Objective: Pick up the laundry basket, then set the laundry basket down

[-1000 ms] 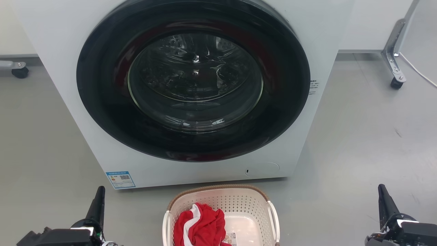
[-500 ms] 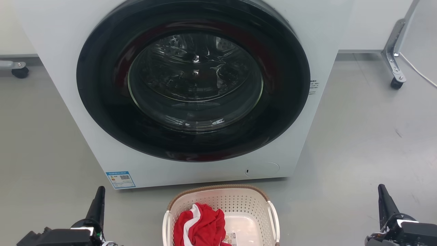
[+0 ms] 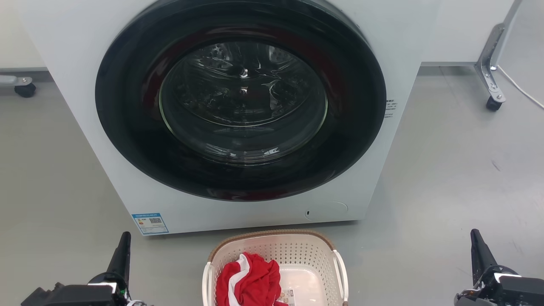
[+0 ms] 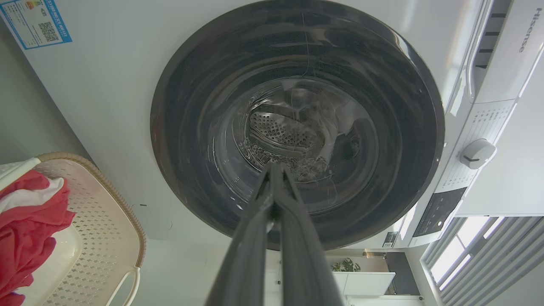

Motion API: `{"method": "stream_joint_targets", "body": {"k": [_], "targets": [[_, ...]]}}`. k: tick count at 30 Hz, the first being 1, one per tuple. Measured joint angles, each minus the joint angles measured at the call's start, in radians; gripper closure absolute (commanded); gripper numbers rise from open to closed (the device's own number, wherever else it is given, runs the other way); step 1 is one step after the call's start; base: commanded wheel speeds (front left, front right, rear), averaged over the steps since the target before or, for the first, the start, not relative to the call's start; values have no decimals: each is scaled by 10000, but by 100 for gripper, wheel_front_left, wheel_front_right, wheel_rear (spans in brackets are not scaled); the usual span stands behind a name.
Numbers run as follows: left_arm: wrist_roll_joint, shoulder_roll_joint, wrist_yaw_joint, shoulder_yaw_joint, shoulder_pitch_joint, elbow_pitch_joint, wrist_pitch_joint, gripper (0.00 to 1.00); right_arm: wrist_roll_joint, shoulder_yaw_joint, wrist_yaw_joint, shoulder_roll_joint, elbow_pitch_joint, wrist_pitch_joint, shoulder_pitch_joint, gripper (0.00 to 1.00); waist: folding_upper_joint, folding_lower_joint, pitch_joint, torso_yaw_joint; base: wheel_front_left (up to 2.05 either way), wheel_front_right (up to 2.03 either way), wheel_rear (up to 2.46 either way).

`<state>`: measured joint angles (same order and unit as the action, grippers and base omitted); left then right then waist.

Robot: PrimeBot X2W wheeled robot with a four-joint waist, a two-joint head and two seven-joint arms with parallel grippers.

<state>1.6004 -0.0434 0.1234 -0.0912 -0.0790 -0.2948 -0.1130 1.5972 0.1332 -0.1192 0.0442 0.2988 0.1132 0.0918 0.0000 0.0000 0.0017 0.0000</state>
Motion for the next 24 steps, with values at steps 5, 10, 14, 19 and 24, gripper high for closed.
{"method": "stream_joint_targets", "body": {"k": [5,10,14,19,24], "targets": [[0,0,0,0,0,-2,0,100,0,0,0,0,0,0,0,100,0,0,0,0,0,0,0],[2,0,0,0,0,-4,0,100,0,0,0,0,0,0,0,100,0,0,0,0,0,0,0],[2,0,0,0,-1,-4,0,100,0,0,0,0,0,0,0,100,0,0,0,0,0,0,0],[2,2,0,2,-1,-4,0,100,0,0,0,0,0,0,0,100,0,0,0,0,0,0,0],[2,2,0,2,-1,-6,0,100,0,0,0,0,0,0,0,100,0,0,0,0,0,0,0]]}}
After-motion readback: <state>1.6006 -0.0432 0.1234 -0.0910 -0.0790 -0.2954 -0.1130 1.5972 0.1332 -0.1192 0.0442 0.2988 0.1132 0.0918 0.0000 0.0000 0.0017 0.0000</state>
